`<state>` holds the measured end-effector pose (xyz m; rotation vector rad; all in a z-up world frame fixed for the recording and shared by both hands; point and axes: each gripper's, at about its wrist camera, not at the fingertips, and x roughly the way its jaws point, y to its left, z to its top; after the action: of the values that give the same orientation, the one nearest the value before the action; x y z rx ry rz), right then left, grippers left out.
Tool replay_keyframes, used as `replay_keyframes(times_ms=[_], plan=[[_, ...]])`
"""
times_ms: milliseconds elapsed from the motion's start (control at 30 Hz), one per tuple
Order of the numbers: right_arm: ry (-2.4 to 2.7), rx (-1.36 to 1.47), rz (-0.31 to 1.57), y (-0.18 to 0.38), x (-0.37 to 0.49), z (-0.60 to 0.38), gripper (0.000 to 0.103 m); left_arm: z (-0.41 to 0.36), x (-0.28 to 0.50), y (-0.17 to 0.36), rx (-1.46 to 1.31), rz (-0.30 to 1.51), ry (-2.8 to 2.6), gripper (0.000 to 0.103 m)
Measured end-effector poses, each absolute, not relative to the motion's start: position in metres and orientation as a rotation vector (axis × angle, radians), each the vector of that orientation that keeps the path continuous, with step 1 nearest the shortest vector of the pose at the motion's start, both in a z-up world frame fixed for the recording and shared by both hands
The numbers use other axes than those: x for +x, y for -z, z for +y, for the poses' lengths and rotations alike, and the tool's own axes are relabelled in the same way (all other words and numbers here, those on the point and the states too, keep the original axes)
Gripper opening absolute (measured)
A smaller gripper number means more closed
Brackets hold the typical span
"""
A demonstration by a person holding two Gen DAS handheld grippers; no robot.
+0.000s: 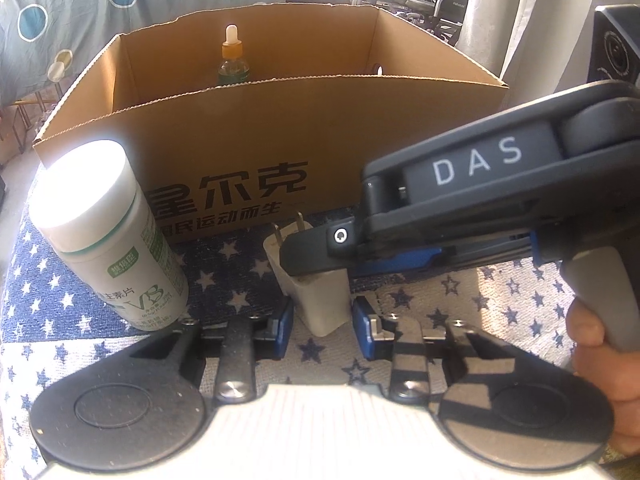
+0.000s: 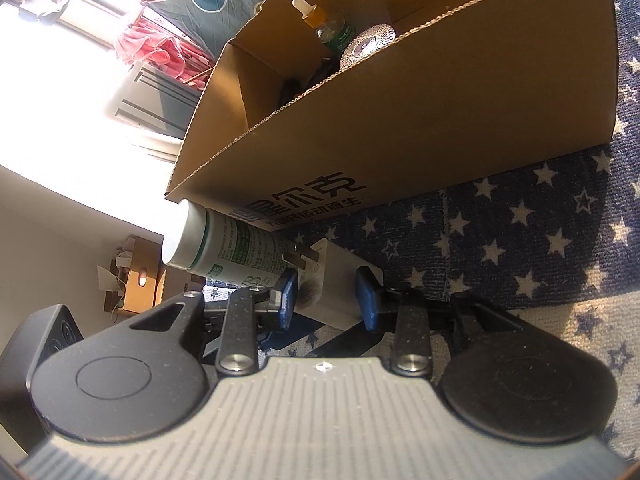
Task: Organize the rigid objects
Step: 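Grasp the white plug charger with the right gripper, then lift the white plug charger up over the box rim with the right gripper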
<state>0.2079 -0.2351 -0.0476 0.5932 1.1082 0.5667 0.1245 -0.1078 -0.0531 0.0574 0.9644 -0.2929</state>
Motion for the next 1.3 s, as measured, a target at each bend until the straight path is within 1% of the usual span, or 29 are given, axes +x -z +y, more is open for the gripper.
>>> replay_keyframes(times_ms=[100,367,500,667,767,900,1133,1300], plan=[[-0.559,0.597,1.1,0.046,0.202,-0.237,0.034,-0.119,0.12,0.05,0.058,0.961,0.298,0.033],[-0.551,0.631,1.106,0.052,0.198,-0.241,0.034,-0.113,0.124,0.056,0.09,0.962,0.305,0.033],[-0.553,0.632,1.108,0.053,0.197,-0.239,0.034,-0.115,0.128,0.057,0.103,0.966,0.307,0.038],[-0.553,0.648,1.117,0.059,0.196,-0.237,0.037,-0.114,0.129,0.057,0.098,0.971,0.303,0.038],[-0.551,0.651,1.117,0.059,0.197,-0.237,0.037,-0.113,0.129,0.056,0.1,0.967,0.301,0.037],[-0.548,0.642,1.112,0.058,0.197,-0.237,0.037,-0.111,0.129,0.055,0.097,0.966,0.295,0.032],[-0.549,0.636,1.106,0.057,0.197,-0.238,0.037,-0.102,0.117,0.048,0.082,0.962,0.296,0.032],[-0.55,0.619,1.097,0.054,0.196,-0.238,0.037,-0.102,0.123,0.052,0.076,0.957,0.296,0.032]])
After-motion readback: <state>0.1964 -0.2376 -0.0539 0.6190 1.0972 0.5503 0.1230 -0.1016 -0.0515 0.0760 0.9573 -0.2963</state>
